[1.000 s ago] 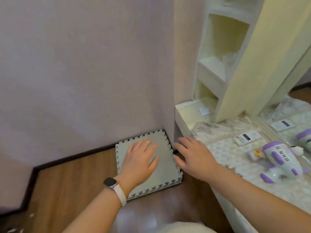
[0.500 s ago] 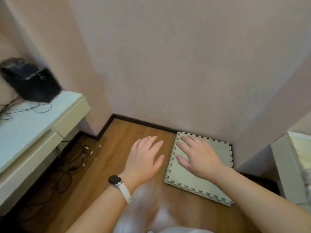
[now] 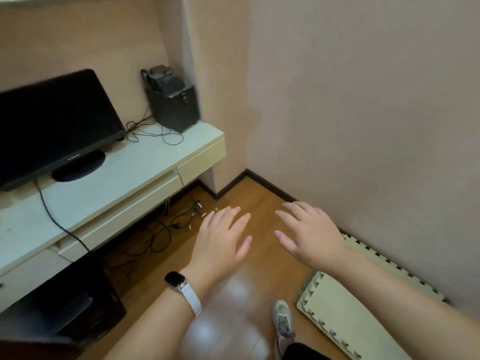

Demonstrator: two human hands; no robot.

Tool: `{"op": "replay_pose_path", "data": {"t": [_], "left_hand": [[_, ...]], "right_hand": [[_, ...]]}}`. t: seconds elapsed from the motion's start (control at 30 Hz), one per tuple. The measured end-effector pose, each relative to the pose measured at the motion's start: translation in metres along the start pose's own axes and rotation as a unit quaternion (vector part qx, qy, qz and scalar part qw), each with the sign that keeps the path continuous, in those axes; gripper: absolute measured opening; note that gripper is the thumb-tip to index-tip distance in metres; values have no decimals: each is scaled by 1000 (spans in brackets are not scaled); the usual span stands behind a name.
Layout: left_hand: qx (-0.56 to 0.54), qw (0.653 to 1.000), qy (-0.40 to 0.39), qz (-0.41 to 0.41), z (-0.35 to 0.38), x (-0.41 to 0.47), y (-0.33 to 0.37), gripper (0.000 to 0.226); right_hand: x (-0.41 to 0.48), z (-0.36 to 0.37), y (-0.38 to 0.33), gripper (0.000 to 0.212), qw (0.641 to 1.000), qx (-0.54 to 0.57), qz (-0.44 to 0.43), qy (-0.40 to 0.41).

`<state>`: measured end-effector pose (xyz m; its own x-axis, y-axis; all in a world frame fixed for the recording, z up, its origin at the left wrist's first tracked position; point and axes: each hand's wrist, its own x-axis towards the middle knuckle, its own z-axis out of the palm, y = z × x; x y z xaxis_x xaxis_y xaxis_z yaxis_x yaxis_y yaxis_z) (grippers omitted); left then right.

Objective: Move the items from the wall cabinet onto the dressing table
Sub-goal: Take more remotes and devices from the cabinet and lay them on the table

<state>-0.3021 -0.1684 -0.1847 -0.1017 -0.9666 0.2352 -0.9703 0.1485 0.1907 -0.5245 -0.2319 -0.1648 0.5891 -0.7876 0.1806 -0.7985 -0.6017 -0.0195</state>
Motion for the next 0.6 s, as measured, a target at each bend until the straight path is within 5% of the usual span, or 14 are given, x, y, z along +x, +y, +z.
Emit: {"op": "replay_pose_path", "data": {"t": [0.6], "left_hand": [[135, 983, 53, -109, -24, 216, -56, 47]], "right_hand": [[262, 0, 118, 46, 982, 66, -162, 68]]}}
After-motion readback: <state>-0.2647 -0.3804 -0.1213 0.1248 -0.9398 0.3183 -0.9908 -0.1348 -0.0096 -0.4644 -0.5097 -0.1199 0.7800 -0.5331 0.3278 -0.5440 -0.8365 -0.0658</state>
